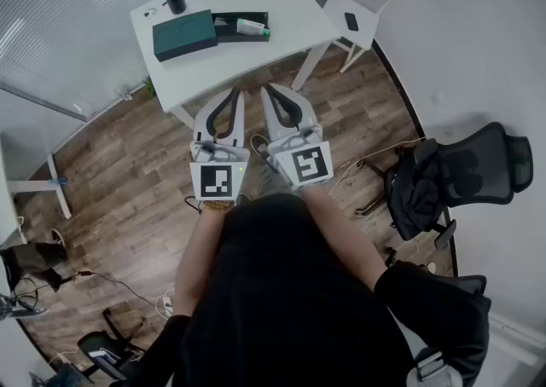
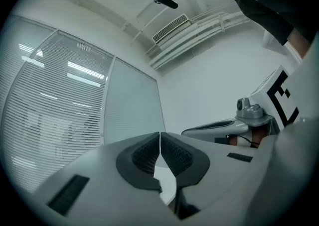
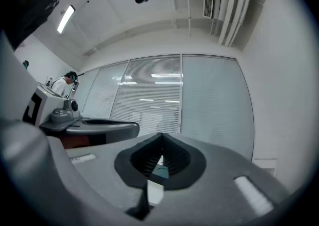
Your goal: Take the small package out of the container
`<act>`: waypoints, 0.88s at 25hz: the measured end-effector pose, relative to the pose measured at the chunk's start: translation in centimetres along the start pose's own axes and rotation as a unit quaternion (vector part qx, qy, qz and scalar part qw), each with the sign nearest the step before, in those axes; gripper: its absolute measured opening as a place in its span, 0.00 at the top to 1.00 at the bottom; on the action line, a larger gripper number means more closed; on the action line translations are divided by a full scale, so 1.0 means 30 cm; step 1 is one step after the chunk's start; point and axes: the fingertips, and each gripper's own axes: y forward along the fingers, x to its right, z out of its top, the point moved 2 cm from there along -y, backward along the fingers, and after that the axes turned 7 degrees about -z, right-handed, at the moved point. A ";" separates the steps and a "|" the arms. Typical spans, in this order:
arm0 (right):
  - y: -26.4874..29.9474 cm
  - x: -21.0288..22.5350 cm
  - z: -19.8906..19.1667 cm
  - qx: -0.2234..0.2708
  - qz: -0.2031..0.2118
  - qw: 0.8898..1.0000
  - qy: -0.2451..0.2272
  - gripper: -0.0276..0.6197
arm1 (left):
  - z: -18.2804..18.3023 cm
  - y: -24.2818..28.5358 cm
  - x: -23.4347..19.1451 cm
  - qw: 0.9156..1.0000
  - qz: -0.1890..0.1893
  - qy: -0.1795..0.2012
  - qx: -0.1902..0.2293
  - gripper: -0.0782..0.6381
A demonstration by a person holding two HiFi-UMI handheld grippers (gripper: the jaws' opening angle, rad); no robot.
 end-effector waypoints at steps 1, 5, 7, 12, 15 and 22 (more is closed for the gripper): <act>0.021 0.012 -0.004 -0.003 -0.004 1.000 -0.006 0.96 | -0.005 0.018 -0.016 1.000 0.003 -0.002 0.000 0.88; 0.100 0.067 0.000 0.010 -0.007 1.000 -0.022 0.96 | -0.012 0.097 -0.074 1.000 0.016 -0.005 0.009 0.88; 0.131 0.096 -0.002 0.014 -0.003 1.000 -0.026 0.96 | -0.014 0.136 -0.092 1.000 0.017 -0.004 0.010 0.88; 0.213 0.165 -0.032 -0.002 0.014 1.000 -0.014 0.96 | -0.030 0.236 -0.114 1.000 0.011 -0.014 0.003 0.88; 0.264 0.200 -0.050 -0.008 0.026 1.000 -0.010 0.96 | -0.046 0.288 -0.127 1.000 0.006 -0.012 -0.005 0.88; 0.342 0.241 -0.111 -0.029 0.082 0.996 -0.021 0.96 | -0.110 0.362 -0.160 0.999 0.004 -0.029 -0.036 0.88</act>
